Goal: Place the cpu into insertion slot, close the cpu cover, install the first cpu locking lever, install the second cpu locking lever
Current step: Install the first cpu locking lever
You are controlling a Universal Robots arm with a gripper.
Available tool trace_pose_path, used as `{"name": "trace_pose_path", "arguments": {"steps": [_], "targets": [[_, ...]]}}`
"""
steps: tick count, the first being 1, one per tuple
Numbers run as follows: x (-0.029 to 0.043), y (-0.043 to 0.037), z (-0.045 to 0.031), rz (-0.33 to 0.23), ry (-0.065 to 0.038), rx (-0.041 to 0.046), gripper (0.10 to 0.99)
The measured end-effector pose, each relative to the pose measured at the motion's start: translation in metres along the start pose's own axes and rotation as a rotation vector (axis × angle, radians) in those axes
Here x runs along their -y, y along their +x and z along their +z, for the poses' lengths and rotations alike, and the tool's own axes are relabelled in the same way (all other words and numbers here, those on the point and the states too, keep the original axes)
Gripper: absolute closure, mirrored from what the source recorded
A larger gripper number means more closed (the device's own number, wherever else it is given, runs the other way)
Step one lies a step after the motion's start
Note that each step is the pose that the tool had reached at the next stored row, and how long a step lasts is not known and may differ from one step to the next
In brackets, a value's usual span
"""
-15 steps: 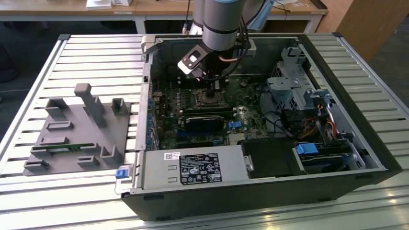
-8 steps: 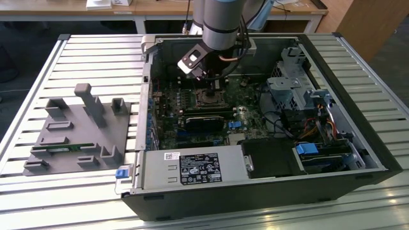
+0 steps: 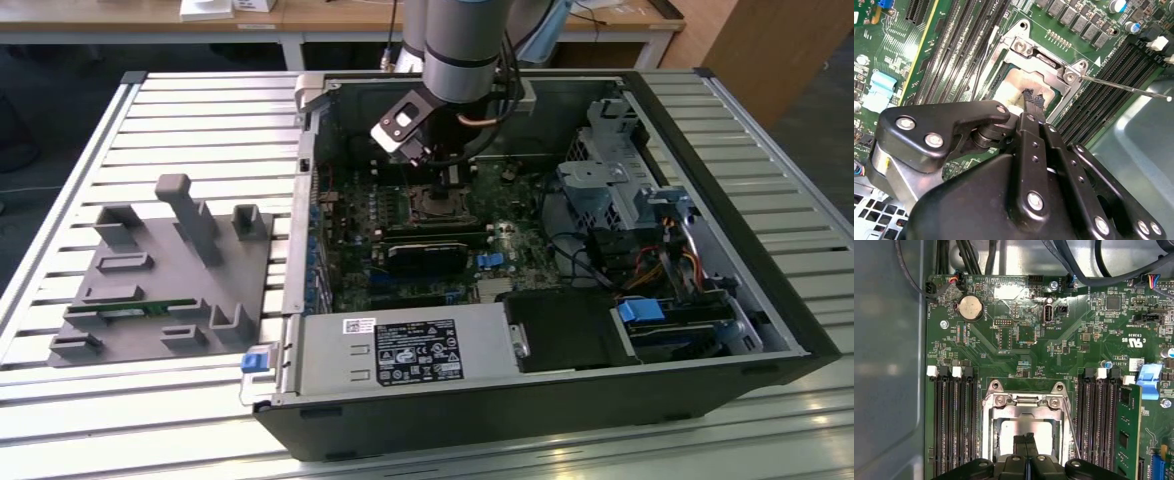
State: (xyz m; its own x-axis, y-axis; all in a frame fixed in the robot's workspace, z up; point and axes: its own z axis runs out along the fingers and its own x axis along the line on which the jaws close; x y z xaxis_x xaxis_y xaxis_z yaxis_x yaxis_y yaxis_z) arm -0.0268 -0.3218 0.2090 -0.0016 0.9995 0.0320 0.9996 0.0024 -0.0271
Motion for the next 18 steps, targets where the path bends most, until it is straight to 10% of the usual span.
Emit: {"name": "trace_pose_path", "arguments": {"steps": [18], "targets": [[0.0002,0.0003,-0.0093,0.0,0.0,0.0031,0.969]]}}
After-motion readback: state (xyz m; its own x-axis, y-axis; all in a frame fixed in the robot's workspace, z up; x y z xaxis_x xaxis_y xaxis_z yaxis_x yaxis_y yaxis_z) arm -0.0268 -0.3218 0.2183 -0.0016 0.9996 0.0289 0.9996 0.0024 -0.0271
